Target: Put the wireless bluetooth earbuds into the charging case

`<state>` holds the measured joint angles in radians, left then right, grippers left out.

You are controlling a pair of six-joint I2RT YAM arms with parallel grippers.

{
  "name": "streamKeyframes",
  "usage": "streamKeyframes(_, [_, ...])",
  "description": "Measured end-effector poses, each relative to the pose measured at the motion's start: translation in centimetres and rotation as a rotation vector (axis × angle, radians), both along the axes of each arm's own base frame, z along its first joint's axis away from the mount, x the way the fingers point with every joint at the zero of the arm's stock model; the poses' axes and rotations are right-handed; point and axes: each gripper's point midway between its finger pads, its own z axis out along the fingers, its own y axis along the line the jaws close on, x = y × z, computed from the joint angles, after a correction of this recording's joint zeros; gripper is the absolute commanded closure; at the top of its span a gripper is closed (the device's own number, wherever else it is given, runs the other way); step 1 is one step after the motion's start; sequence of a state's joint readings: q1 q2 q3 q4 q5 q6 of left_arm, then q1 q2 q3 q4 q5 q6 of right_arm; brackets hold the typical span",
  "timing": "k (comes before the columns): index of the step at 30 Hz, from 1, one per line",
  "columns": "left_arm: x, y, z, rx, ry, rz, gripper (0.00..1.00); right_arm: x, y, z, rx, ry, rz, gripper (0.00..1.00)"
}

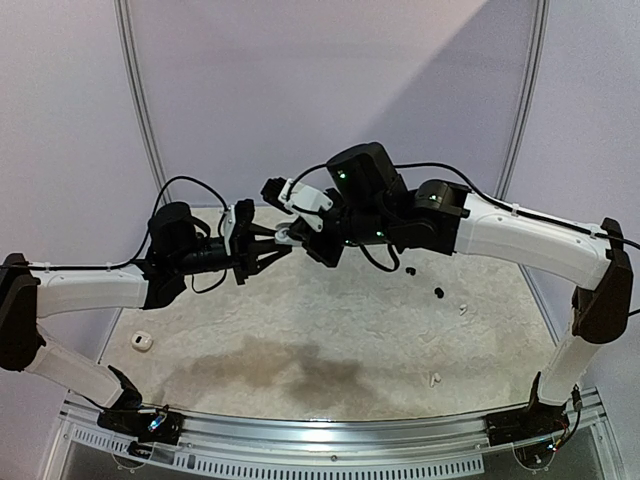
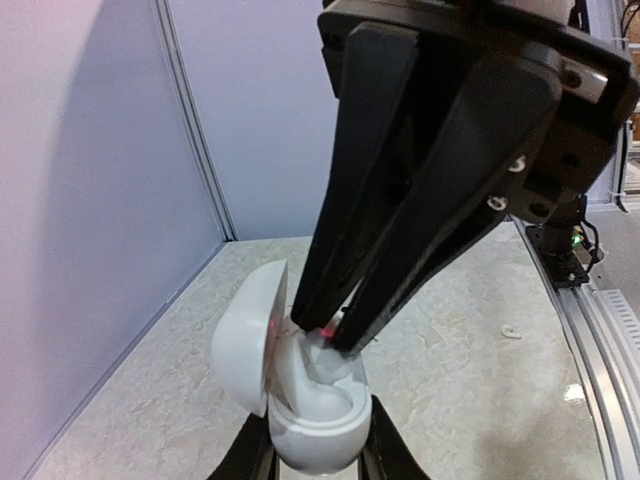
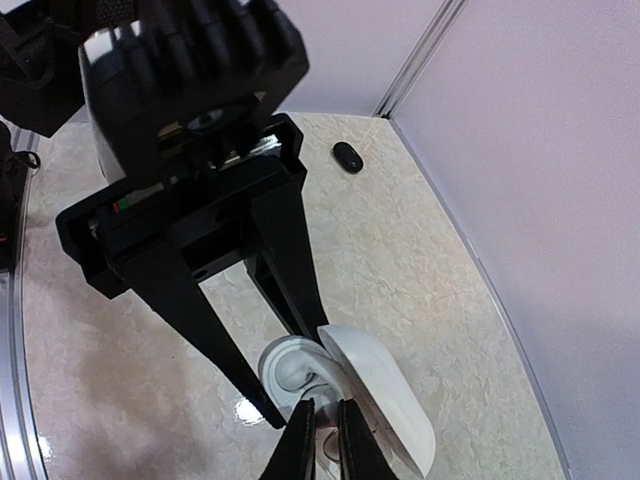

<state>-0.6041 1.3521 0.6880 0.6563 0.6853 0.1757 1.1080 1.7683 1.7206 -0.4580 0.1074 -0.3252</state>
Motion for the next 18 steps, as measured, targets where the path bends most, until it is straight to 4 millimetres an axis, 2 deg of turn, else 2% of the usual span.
streamKeyframes(18, [0.0, 0.0, -0.6, 0.009, 0.052, 0.002, 1.0, -0.5, 0.0, -1.4, -0.062, -0.051, 0.012, 0.93])
